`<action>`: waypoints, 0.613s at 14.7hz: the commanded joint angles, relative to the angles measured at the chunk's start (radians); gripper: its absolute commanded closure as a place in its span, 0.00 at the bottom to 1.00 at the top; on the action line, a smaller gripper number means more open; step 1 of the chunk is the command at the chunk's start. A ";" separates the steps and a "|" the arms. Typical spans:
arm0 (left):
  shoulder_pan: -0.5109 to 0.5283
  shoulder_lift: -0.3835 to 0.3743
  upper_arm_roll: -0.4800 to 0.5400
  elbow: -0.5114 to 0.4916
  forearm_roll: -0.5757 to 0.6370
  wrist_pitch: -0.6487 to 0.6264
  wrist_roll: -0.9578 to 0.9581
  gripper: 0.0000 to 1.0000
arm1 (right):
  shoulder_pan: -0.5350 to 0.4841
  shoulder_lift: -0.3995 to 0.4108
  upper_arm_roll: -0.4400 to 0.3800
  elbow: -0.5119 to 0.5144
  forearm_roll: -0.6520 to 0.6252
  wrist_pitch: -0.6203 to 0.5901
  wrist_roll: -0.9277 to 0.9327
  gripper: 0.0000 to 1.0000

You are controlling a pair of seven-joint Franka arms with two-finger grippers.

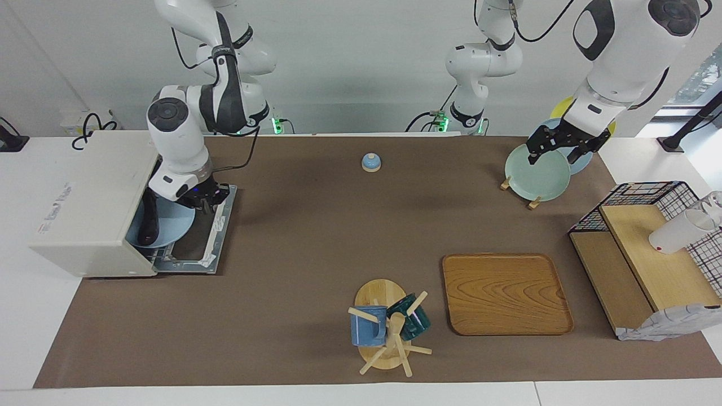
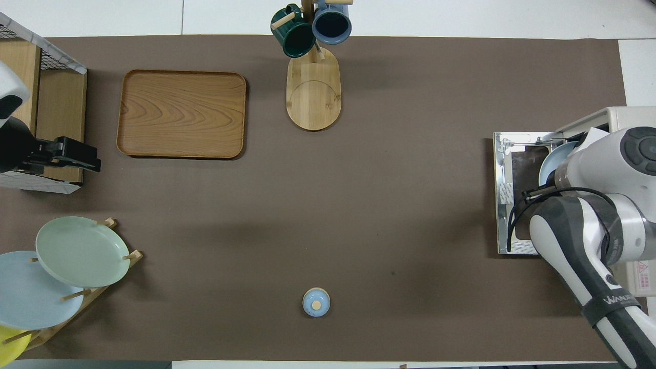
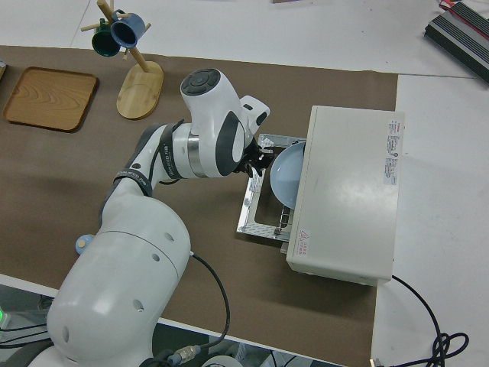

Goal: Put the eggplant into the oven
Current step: 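Release the eggplant inside the oven and pull the right gripper out, then push the oven door shut with the right gripper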

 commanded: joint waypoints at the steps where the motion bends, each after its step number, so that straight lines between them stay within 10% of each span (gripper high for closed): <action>1: 0.018 -0.006 -0.011 0.005 0.021 -0.013 0.001 0.00 | 0.068 0.068 0.003 -0.003 0.009 0.099 0.124 1.00; 9: 0.018 -0.006 -0.009 0.005 0.021 -0.013 0.001 0.00 | 0.059 0.138 0.000 -0.051 -0.019 0.162 0.132 1.00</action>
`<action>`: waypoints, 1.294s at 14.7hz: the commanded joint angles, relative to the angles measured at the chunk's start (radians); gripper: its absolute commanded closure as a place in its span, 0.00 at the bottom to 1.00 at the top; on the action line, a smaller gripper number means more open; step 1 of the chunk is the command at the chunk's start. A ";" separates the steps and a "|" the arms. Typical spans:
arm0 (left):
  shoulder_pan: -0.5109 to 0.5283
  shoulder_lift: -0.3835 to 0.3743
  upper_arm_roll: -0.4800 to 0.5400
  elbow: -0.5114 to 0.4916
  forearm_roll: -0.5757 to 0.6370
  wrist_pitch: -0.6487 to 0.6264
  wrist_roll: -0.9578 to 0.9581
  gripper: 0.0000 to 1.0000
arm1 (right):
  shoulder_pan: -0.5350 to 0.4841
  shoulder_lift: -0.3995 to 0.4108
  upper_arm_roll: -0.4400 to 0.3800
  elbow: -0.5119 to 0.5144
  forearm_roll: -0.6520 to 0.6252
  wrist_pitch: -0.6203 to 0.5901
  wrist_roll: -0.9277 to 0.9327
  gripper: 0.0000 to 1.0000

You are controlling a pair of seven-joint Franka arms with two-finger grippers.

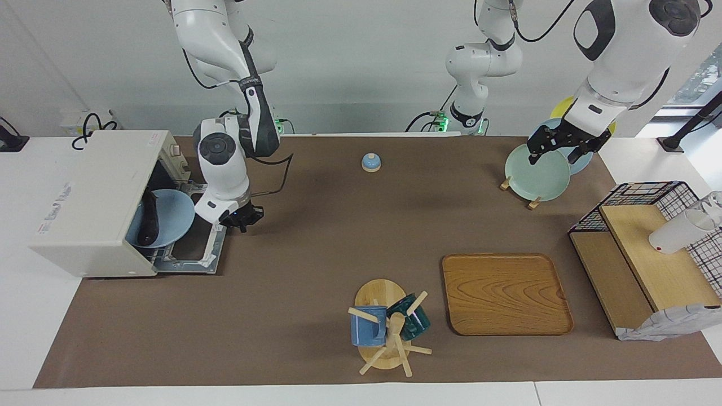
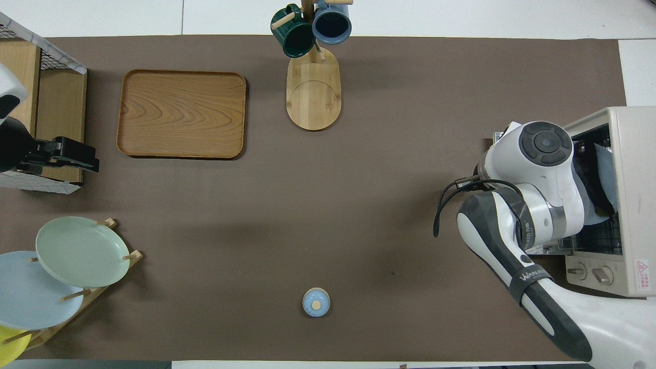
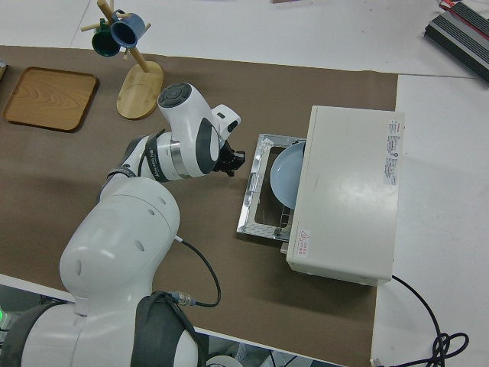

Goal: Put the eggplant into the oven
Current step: 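Push the oven door shut with the right gripper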

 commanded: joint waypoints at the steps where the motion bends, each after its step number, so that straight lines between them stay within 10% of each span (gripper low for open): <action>1: 0.017 -0.006 -0.011 0.005 0.021 -0.013 0.001 0.00 | -0.018 -0.013 0.009 -0.024 -0.036 0.017 0.003 1.00; 19: 0.015 -0.006 -0.012 0.005 0.021 -0.013 0.001 0.00 | -0.064 -0.006 0.007 0.026 -0.173 -0.039 -0.066 1.00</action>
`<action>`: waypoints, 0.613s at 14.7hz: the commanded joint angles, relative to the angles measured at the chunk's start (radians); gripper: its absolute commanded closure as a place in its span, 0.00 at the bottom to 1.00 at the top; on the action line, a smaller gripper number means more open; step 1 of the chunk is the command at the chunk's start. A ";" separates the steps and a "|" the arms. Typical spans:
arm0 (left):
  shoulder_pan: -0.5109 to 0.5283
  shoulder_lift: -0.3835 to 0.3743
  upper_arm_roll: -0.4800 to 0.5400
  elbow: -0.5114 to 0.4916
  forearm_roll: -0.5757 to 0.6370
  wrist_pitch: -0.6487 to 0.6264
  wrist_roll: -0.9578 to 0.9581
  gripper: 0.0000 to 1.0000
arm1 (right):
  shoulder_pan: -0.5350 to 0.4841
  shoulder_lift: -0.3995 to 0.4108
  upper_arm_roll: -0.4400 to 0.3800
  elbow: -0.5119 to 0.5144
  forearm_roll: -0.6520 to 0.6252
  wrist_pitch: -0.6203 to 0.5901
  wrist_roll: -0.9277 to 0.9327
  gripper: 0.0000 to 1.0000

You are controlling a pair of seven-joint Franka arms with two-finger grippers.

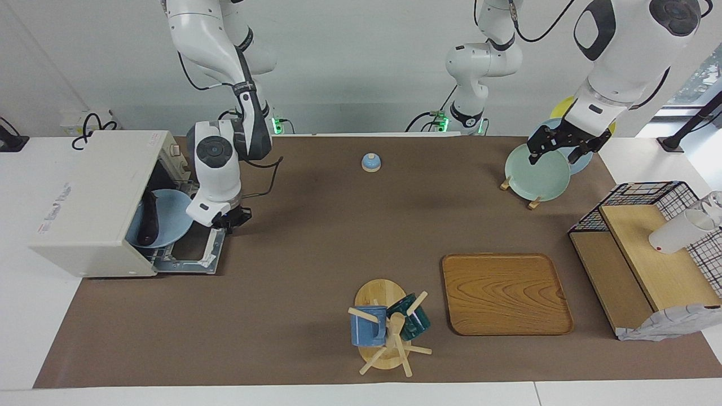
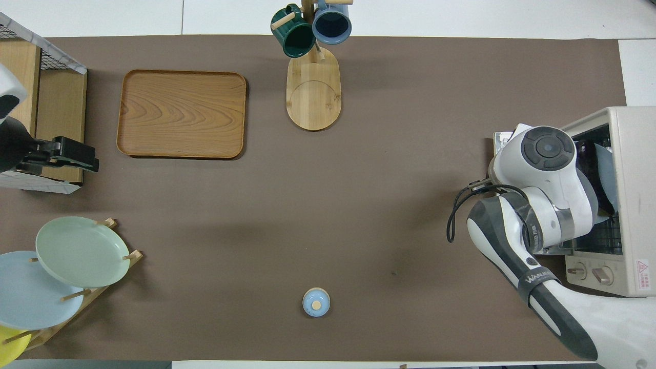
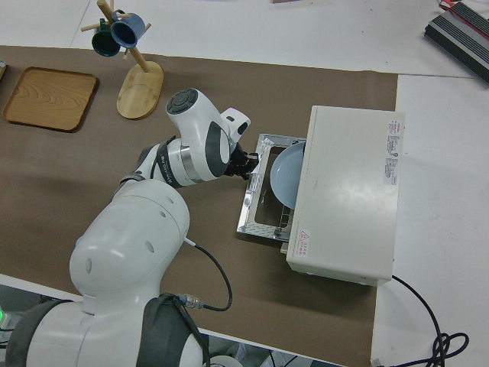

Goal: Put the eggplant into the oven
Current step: 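Push the oven door shut with the right gripper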

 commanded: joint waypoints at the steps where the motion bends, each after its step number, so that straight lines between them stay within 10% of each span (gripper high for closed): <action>1: 0.015 -0.006 -0.011 0.005 0.021 -0.013 0.001 0.00 | -0.024 -0.008 0.004 0.067 -0.045 -0.090 -0.051 1.00; 9: 0.015 -0.006 -0.011 0.005 0.021 -0.013 0.001 0.00 | -0.084 -0.031 -0.004 0.214 -0.045 -0.329 -0.239 1.00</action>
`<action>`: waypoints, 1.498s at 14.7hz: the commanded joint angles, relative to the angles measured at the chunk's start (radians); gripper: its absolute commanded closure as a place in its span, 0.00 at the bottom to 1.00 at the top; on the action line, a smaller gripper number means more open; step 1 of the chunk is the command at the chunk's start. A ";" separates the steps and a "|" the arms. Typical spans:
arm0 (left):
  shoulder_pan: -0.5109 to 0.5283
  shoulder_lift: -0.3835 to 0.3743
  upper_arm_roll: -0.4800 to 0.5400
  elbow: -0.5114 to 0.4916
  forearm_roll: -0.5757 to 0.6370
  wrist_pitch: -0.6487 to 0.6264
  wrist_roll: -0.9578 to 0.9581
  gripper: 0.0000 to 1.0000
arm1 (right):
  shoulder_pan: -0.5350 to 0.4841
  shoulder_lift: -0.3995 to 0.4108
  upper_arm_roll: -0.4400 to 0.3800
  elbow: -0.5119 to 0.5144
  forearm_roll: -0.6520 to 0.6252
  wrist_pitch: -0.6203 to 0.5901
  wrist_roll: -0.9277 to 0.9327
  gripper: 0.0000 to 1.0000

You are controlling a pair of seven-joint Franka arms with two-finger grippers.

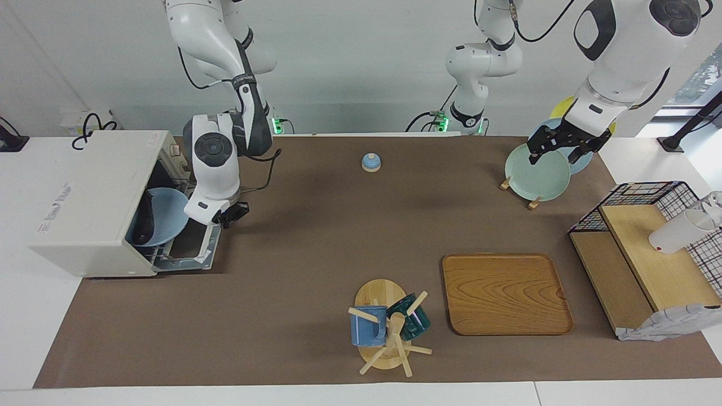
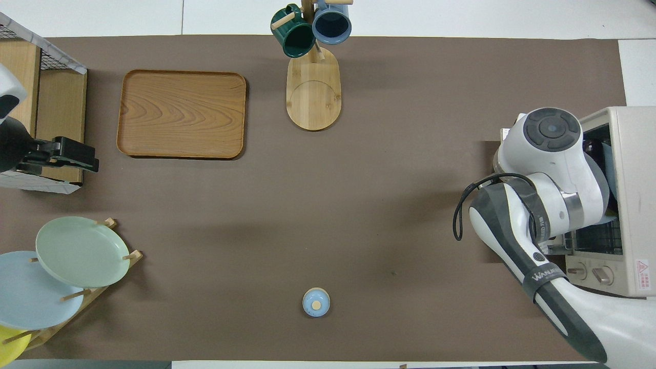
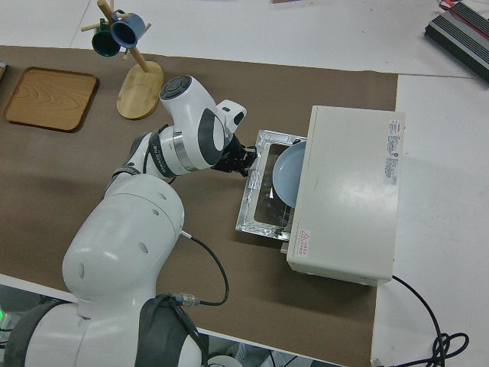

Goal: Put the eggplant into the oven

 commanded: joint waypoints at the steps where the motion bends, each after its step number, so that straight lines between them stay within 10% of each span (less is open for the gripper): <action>1: 0.015 -0.006 -0.012 0.005 0.021 -0.013 0.001 0.00 | -0.094 -0.019 -0.017 0.113 -0.049 -0.147 -0.153 1.00; 10: 0.015 -0.006 -0.011 0.005 0.021 -0.013 0.001 0.00 | -0.209 -0.088 -0.017 0.119 -0.034 -0.207 -0.270 1.00; 14: 0.015 -0.006 -0.012 0.005 0.021 -0.013 0.001 0.00 | -0.201 -0.070 -0.007 0.338 0.049 -0.420 -0.258 0.96; 17: 0.015 -0.006 -0.011 0.005 0.021 -0.013 0.001 0.00 | -0.200 -0.088 0.009 0.403 0.110 -0.486 -0.255 0.61; 19: 0.015 -0.006 -0.011 0.005 0.021 -0.013 0.001 0.00 | -0.200 -0.105 0.014 0.426 0.151 -0.521 -0.232 0.00; 22: 0.015 -0.006 -0.011 0.005 0.021 -0.011 -0.001 0.00 | -0.198 -0.106 0.028 0.446 0.176 -0.535 -0.198 0.00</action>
